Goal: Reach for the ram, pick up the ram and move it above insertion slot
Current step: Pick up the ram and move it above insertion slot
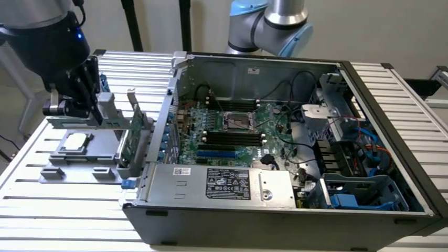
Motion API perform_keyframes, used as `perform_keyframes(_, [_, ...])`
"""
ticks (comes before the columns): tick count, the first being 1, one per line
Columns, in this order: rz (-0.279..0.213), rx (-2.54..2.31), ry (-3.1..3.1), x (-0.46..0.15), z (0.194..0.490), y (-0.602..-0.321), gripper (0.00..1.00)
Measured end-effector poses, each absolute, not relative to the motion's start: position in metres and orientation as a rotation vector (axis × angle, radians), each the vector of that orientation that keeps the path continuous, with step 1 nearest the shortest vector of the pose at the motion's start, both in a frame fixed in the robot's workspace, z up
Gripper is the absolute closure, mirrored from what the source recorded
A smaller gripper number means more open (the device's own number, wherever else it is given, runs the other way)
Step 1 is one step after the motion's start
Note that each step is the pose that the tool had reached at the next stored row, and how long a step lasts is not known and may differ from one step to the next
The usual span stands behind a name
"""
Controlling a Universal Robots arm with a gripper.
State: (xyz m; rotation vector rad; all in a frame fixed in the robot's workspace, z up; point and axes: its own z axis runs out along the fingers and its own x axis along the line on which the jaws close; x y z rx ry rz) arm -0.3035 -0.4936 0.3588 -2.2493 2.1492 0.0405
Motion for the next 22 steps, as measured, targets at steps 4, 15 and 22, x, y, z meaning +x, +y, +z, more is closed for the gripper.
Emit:
perform_keyframes(4, [0.044, -2.249, 2.149, -0.285, 0.377, -0.494, 0.87])
perform_keyframes(15, [0.051, -2.248, 2.148, -0.235, 0.402, -0.493, 0.87])
perform_keyframes(22, [0.053, -2.247, 2.147, -0.203, 0.402, -0.491, 0.87])
